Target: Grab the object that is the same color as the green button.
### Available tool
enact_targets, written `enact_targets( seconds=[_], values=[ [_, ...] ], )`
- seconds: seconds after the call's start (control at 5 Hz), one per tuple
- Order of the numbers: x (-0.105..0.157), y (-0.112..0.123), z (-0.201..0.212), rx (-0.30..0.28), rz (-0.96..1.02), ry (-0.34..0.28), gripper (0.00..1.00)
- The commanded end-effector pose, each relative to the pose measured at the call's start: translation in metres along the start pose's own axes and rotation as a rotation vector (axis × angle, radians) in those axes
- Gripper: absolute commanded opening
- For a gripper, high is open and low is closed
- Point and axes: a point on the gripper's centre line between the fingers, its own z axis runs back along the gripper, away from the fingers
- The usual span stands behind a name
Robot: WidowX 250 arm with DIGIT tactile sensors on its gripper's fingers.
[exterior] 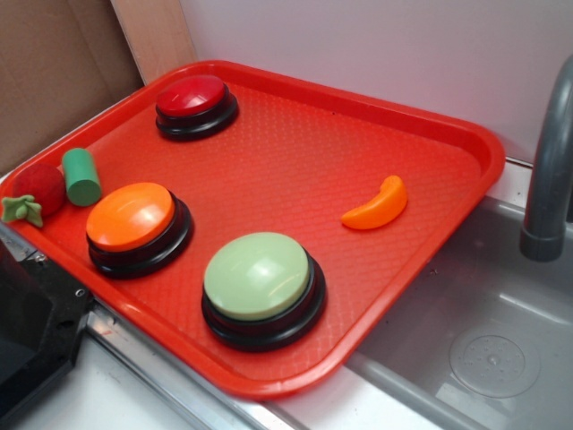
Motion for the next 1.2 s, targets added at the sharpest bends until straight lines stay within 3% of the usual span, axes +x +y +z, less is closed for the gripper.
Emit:
enact_targets(
  seconds=[0.0,0.4,0.6,0.8,1.0],
  values=[
    [0.000,0.000,0.000,0.000,0.000,0.000,1.00],
    [0.009,0.056,-0.081,0.054,0.237,0.022,1.00],
    [0.001,0.073,-0.105,0.032,0.378,-0.023,1.00],
    [-0.004,0.091,-0.132,0.057,0.476,-0.075,1.00],
    [-0.008,0.105,-0.150,0.117,0.598,-0.094,1.00]
  ],
)
